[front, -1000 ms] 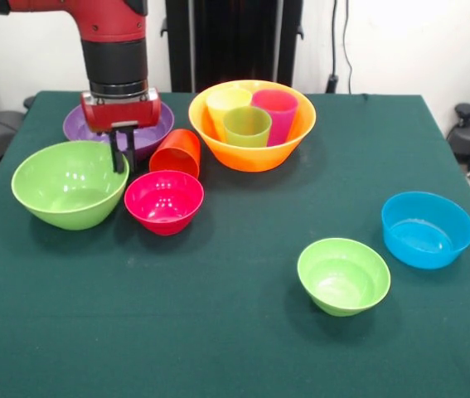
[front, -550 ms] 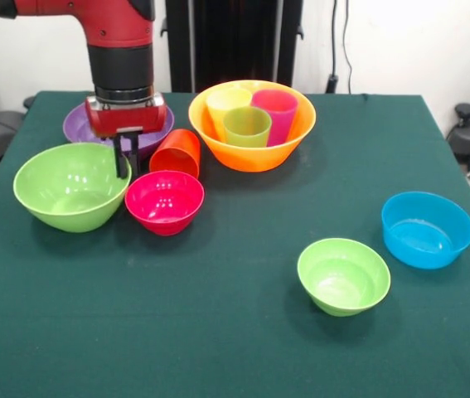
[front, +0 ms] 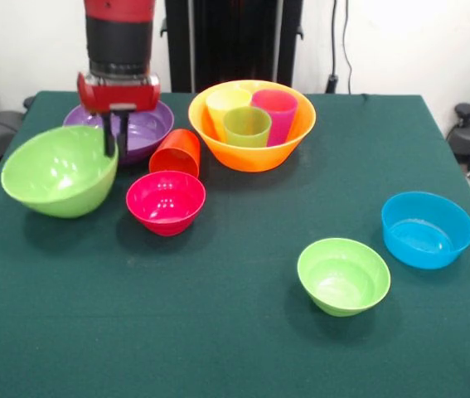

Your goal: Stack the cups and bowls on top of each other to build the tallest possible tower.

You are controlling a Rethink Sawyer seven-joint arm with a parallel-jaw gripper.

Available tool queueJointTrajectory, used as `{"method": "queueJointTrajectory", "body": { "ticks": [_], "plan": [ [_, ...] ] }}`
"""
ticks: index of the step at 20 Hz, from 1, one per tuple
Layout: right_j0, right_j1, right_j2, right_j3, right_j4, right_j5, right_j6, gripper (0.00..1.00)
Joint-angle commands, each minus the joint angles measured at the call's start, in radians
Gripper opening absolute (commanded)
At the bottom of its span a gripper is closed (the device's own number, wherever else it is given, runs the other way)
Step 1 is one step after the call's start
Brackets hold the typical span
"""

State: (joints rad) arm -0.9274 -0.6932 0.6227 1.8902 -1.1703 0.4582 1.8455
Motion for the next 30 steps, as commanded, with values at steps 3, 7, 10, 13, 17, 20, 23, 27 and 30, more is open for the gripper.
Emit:
{"method": "queueJointTrajectory", "body": {
  "ticks": [3,7,10,13,17,20,23,27,30],
  "plan": [
    [0.111,-0.183,-0.137,0.186,-0.186,-0.101,0.053,0.00],
    [0.154,-0.193,-0.170,0.189,-0.190,-0.113,0.097,0.00],
    [0.176,-0.189,-0.198,0.179,-0.194,-0.125,0.105,0.00],
    [0.194,-0.170,-0.226,0.161,-0.203,-0.142,0.110,0.00],
    [0.198,-0.158,-0.255,0.149,-0.205,-0.168,0.092,0.00],
    [0.198,-0.153,-0.269,0.145,-0.199,-0.183,0.079,0.00],
    [0.201,-0.151,-0.275,0.143,-0.186,-0.189,0.065,0.00],
    [0.208,-0.151,-0.287,0.139,-0.171,-0.197,0.052,0.00],
    [0.218,-0.151,-0.292,0.134,-0.159,-0.203,0.052,0.00]
  ]
}}
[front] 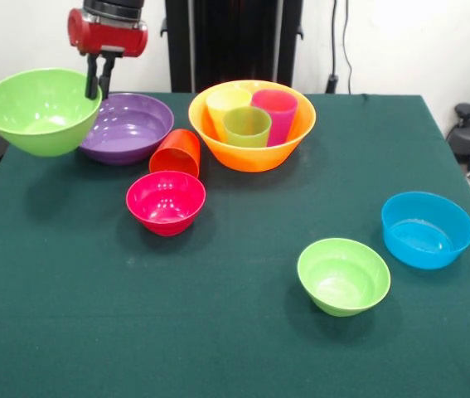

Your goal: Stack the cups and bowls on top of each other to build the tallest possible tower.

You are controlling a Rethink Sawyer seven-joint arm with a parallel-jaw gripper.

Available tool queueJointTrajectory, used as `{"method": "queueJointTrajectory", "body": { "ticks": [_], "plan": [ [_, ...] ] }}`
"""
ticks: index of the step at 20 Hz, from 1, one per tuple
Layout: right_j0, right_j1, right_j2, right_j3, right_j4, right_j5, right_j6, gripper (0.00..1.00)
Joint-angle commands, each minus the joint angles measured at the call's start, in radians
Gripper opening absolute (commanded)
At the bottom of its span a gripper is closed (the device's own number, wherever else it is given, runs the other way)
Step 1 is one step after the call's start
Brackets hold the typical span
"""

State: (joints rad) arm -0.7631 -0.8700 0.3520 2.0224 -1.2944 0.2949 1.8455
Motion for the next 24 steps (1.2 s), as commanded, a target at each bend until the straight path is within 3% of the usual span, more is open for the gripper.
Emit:
{"method": "queueJointTrajectory", "body": {
  "ticks": [1,4,7,11,14,16,24],
  "plan": [
    [0.056,0.028,-0.024,-0.002,-0.034,-0.043,0.055,0.00],
    [0.043,0.020,-0.006,-0.001,-0.003,-0.057,0.041,0.00],
    [-0.051,0.010,0.104,0.019,0.095,-0.057,-0.044,0.00],
    [-0.136,0.019,0.208,0.018,0.175,-0.028,-0.119,0.00],
    [-0.161,0.020,0.232,0.016,0.188,-0.016,-0.136,0.00],
    [-0.175,0.030,0.224,0.019,0.160,-0.027,-0.131,0.00],
    [-0.159,0.058,0.242,-0.018,0.144,-0.003,-0.112,0.00]
  ]
}}
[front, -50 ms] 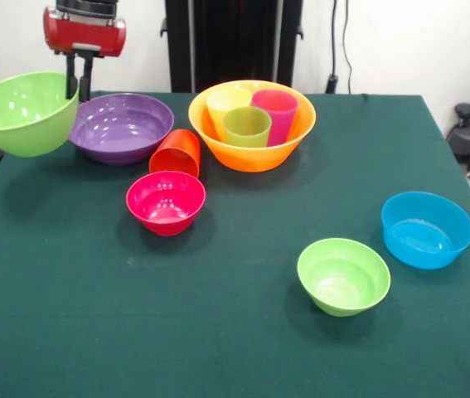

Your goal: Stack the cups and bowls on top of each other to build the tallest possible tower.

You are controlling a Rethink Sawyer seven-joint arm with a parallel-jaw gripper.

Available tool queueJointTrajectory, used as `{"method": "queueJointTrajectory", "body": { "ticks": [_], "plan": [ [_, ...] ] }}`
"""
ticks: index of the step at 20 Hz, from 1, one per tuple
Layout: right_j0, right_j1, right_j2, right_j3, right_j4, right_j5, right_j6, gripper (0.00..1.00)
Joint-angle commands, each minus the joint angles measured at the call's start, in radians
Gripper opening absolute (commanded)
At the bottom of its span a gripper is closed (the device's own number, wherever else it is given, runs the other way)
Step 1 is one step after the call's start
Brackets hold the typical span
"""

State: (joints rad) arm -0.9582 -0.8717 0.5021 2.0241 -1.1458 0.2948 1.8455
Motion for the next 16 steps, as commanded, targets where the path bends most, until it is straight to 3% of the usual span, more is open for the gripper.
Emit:
{"method": "queueJointTrajectory", "body": {
  "ticks": [1,5,12,16],
  "plan": [
    [0.020,0.063,0.092,-0.017,-0.012,-0.008,-0.119,0.00],
    [0.038,0.085,0.067,-0.033,-0.052,-0.028,-0.082,0.00],
    [0.115,0.086,0.028,-0.051,-0.063,-0.037,-0.011,0.00],
    [0.083,0.098,0.038,-0.061,-0.058,-0.037,-0.047,0.00]
  ]
}}
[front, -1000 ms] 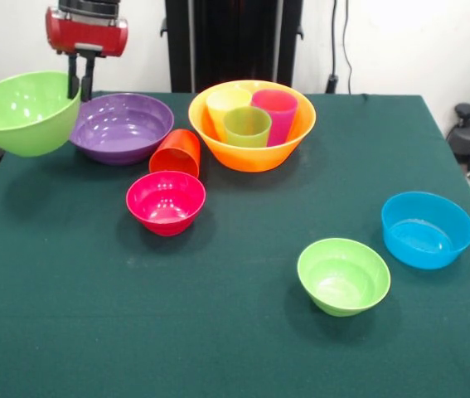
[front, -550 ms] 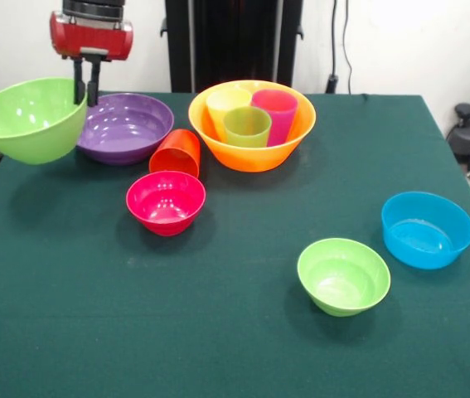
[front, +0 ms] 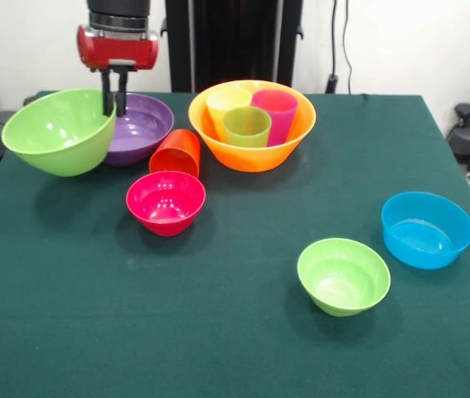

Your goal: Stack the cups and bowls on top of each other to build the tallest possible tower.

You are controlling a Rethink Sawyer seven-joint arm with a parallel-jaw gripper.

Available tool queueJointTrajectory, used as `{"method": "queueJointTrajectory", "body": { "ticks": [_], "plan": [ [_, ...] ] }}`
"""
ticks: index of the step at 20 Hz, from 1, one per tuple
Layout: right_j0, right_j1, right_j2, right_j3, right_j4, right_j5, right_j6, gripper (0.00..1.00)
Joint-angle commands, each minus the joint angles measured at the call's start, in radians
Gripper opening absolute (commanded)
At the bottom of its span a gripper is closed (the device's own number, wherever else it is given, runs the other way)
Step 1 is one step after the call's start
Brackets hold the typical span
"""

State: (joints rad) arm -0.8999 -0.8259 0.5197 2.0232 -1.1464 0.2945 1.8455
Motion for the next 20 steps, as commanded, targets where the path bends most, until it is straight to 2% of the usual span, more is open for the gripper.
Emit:
{"method": "queueJointTrajectory", "body": {
  "ticks": [1,8,9,10,17,20],
  "plan": [
    [0.030,0.056,0.016,-0.064,-0.062,-0.039,-0.042,0.00],
    [0.036,0.058,-0.009,-0.060,-0.089,-0.064,-0.023,0.00],
    [0.067,0.056,-0.003,-0.074,-0.072,-0.046,-0.014,0.00],
    [0.070,0.055,-0.002,-0.075,-0.070,-0.044,-0.015,0.00],
    [0.053,0.029,-0.011,-0.041,-0.073,-0.057,-0.022,0.00],
    [0.064,0.023,-0.037,-0.027,-0.099,-0.083,0.002,0.00]
  ]
}}
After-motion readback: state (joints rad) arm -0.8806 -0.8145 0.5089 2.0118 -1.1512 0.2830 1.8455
